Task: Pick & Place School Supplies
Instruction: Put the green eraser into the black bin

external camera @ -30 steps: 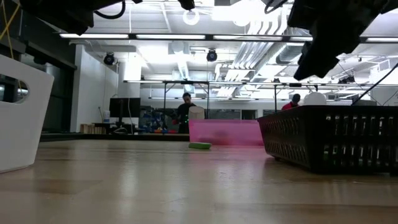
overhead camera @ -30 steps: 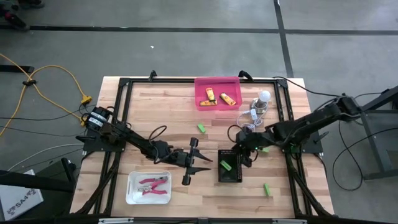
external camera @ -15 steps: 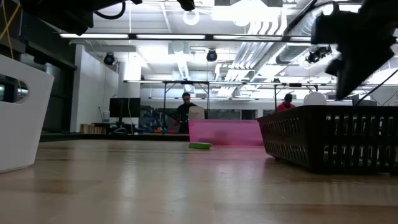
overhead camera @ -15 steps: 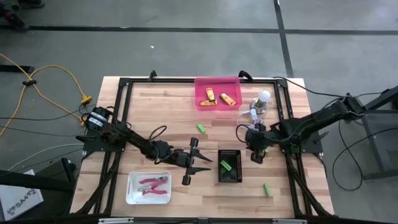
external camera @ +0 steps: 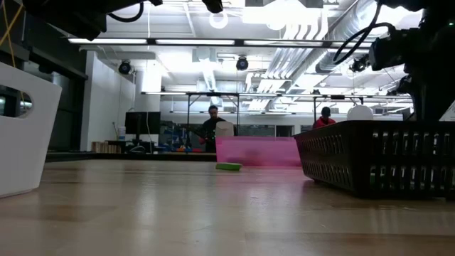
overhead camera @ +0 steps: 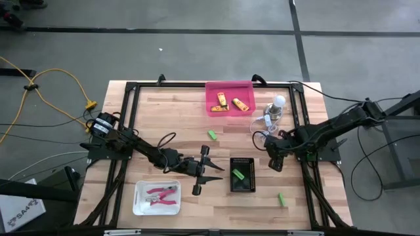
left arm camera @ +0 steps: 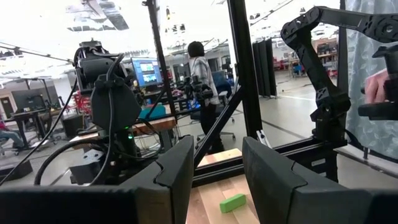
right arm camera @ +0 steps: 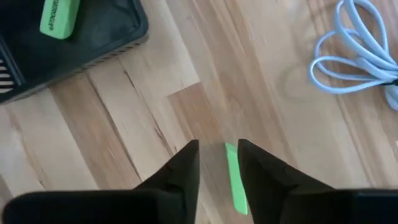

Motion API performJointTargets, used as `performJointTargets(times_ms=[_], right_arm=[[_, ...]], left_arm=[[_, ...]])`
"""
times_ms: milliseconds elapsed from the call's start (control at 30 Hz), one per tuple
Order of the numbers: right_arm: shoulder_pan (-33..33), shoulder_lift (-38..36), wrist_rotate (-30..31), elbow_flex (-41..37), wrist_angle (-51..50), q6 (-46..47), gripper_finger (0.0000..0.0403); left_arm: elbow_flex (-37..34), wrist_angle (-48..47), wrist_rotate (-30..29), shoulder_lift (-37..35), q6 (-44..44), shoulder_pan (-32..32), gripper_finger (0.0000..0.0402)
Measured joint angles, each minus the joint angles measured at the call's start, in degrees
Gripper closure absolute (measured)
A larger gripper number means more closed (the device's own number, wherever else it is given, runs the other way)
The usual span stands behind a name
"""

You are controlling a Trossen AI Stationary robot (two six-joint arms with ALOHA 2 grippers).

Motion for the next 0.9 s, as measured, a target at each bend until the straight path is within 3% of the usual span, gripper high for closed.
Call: performJointTargets(times_ms=[333, 900], right_arm=[[0.3, 0.0, -1.3, 0.0, -6.4, -0.4, 0.0244], [13.2, 0.7, 4.9, 0.0, -8.1, -0.6, 0.0238]], left_arm=[[0.0, -0.6, 0.0, 0.0, 0.0, 0.0, 0.0268], [0.0, -0.9, 0.0, 0.0, 0.0, 0.0, 0.0268]])
